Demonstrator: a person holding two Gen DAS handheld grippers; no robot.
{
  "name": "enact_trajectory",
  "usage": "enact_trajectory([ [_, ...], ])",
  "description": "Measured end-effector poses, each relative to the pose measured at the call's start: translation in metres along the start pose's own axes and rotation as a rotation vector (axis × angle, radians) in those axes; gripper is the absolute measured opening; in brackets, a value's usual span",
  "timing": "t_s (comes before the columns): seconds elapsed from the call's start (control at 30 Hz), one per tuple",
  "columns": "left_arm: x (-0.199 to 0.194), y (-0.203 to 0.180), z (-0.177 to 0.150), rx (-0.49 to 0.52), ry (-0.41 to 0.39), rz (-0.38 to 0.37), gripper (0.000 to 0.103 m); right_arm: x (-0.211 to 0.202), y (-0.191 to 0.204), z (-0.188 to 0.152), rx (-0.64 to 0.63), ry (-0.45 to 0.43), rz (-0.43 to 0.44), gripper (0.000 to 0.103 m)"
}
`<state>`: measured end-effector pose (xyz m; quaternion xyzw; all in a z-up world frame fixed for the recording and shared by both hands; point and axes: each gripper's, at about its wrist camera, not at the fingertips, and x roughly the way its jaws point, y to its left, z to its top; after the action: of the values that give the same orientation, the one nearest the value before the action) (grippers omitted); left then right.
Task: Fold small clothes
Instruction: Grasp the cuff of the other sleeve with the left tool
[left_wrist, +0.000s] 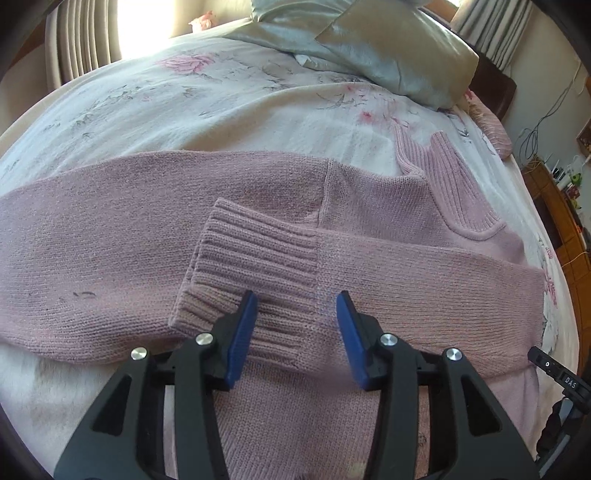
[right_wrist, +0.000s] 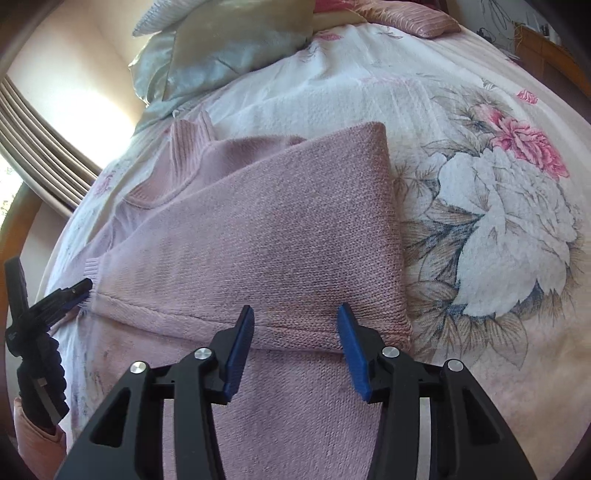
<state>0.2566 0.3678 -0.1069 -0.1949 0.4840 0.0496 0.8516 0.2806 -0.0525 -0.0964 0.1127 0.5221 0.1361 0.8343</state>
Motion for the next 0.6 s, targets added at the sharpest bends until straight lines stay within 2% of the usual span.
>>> enact_trajectory([
  [0.03,-0.011,0.006,-0.002,-0.007,-0.017,-0.009,0.056,-0.007,0.009,-0.002,-0.013,-0.012,0.018,0.055],
  [0.2,-0.060,0.061,-0.020,-0.033,-0.070,0.063,0.068,-0.018,0.057,-0.033,-0.131,0.036,0.040,0.058],
  [0.33,-0.088,0.127,-0.040,-0.108,-0.061,0.113,0.069,-0.011,0.097,-0.061,-0.220,0.101,0.082,0.060],
  [0.47,-0.115,0.196,-0.052,-0.193,-0.090,0.189,0.069,0.005,0.119,-0.078,-0.269,0.140,0.051,0.060],
  [0.5,-0.122,0.215,-0.054,-0.221,-0.103,0.179,0.067,0.011,0.119,-0.079,-0.267,0.152,0.040,0.061],
  [0.6,-0.142,0.261,-0.055,-0.311,-0.145,0.055,0.055,0.027,0.121,-0.080,-0.264,0.170,0.015,0.064],
])
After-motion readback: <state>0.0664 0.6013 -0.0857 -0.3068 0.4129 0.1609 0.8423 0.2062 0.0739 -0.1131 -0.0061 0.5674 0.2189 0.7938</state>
